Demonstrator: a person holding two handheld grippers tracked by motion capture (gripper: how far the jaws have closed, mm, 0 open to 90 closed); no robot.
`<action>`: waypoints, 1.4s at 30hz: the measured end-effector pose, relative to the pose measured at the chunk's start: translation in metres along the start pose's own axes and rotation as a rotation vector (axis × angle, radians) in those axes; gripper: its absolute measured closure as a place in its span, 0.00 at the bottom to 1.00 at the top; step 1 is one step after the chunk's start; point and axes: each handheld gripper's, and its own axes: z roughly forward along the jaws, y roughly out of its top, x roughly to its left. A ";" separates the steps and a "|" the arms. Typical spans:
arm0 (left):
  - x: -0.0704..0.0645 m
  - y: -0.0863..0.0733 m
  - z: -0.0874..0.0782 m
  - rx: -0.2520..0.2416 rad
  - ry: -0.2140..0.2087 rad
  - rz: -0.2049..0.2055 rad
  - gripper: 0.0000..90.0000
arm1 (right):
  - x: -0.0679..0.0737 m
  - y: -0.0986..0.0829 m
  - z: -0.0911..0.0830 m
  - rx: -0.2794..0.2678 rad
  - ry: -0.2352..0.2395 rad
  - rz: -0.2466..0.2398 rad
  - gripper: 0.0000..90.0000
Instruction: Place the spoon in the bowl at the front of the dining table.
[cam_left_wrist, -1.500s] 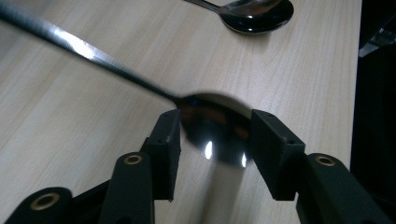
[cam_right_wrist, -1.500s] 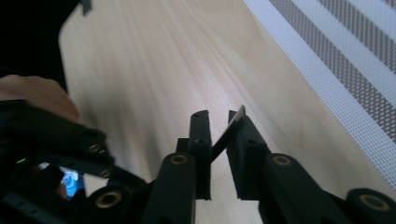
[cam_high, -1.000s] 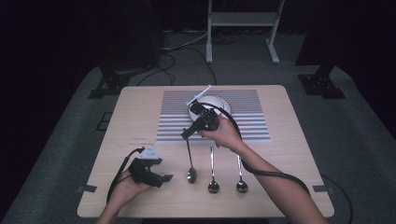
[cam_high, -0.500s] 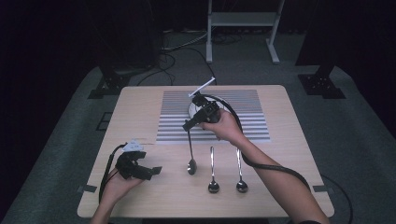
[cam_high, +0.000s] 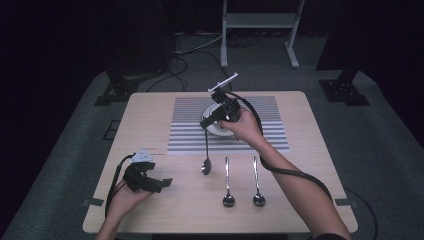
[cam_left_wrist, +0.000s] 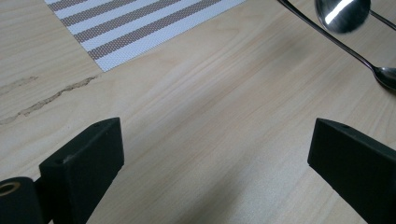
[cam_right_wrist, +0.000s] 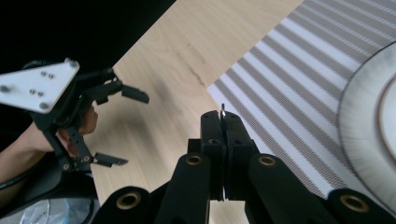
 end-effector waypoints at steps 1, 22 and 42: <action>0.000 0.000 0.000 0.000 -0.001 -0.004 0.03 | -0.001 0.001 -0.001 -0.006 -0.005 0.006 0.98; -0.002 -0.001 0.003 0.010 -0.004 0.007 0.03 | -0.026 0.024 -0.026 -0.078 -0.097 0.058 0.98; -0.001 0.000 0.001 -0.001 0.000 0.008 0.03 | -0.049 0.035 -0.037 -0.133 -0.149 0.110 0.98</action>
